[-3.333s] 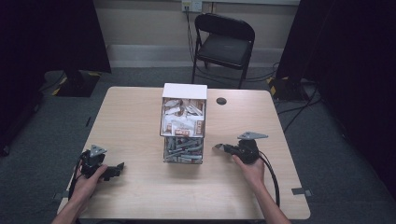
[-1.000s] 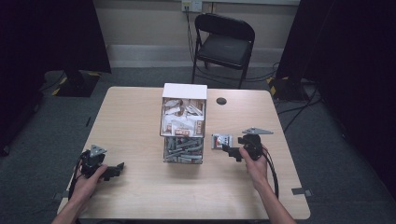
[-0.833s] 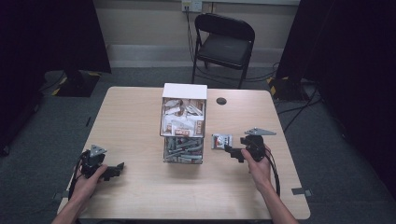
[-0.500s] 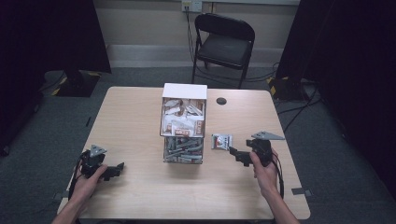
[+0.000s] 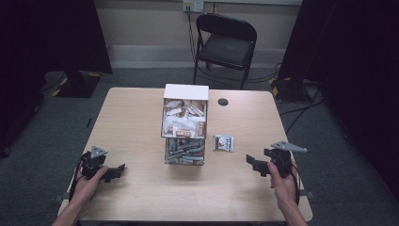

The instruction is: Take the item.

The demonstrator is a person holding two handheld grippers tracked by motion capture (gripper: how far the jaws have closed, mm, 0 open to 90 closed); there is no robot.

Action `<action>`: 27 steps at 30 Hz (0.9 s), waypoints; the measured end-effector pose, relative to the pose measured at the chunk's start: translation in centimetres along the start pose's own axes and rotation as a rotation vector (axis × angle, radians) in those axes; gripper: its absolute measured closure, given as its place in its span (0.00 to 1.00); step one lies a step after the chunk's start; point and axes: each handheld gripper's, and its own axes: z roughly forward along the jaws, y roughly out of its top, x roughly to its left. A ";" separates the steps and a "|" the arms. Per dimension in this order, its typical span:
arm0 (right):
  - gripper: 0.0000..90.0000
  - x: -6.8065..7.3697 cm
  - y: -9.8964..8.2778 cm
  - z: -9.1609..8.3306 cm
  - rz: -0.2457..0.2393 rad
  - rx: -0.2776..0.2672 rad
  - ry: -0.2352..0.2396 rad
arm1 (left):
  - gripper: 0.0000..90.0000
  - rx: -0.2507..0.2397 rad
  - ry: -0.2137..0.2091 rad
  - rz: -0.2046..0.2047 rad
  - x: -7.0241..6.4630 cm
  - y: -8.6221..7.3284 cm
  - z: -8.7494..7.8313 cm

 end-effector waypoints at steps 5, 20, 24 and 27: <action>0.17 -1.5 -1.1 -1.0 0.019 0.015 -0.034 | 0.00 0.000 0.000 0.000 0.0 0.0 0.0; 0.17 -5.5 -5.2 0.0 0.076 0.153 -0.179 | 0.00 0.000 0.000 0.000 0.0 0.0 0.0; 0.16 -5.6 -5.7 0.3 0.059 0.159 -0.231 | 0.00 0.000 0.000 0.000 0.0 0.0 0.0; 0.16 -5.2 -5.9 0.6 0.030 0.153 -0.271 | 0.00 0.001 0.000 0.000 0.0 0.0 0.0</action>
